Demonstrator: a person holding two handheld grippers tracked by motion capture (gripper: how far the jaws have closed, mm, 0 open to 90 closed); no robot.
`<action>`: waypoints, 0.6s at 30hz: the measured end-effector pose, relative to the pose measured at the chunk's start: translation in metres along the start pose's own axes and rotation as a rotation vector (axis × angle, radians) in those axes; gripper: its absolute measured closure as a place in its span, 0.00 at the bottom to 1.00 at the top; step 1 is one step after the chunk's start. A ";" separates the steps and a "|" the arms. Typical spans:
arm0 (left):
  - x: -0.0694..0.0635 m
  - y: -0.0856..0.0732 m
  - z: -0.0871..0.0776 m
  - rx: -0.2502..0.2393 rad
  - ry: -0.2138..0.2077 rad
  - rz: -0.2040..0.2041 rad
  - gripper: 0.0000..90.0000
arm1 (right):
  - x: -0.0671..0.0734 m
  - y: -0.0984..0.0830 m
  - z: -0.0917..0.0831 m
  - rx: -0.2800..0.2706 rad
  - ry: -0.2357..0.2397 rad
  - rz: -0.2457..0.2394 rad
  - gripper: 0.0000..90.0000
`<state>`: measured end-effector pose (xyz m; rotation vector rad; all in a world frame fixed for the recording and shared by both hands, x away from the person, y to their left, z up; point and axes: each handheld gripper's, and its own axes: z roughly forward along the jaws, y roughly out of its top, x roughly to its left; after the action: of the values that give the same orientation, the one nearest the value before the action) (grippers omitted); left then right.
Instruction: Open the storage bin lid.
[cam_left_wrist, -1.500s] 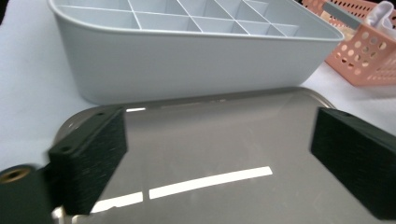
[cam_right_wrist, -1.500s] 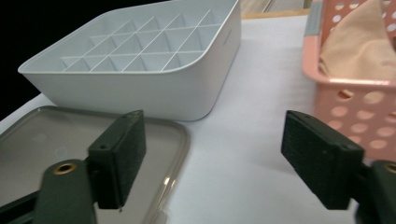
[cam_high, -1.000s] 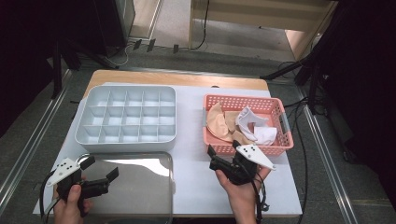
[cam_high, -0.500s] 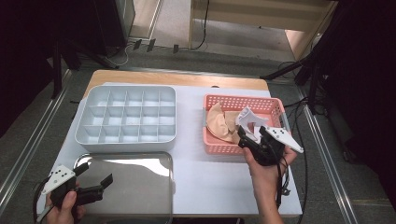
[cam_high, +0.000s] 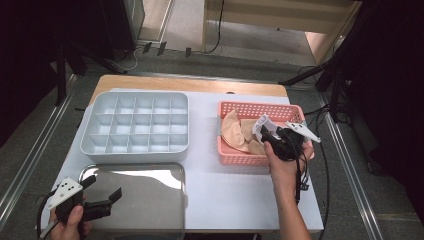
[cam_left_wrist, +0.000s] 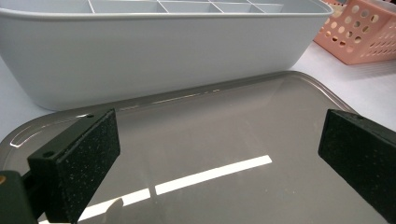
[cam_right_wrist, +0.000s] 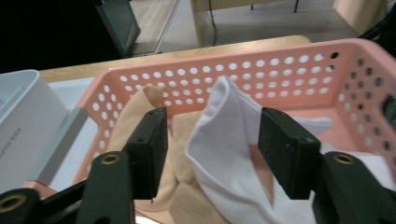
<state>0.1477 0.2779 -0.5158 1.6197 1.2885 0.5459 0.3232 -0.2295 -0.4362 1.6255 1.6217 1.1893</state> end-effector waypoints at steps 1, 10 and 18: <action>0.000 0.000 -0.001 0.001 -0.004 -0.004 0.00 | 0.000 0.001 0.003 0.008 0.011 0.012 0.57; 0.000 0.001 -0.004 -0.008 -0.009 -0.001 0.00 | -0.002 0.015 0.025 0.025 -0.029 0.012 0.53; 0.001 0.001 -0.004 -0.005 -0.016 -0.006 0.00 | -0.019 0.034 0.042 0.084 -0.007 -0.029 0.37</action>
<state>0.1456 0.2800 -0.5136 1.6124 1.2790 0.5313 0.3784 -0.2436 -0.4305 1.6494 1.7059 1.1139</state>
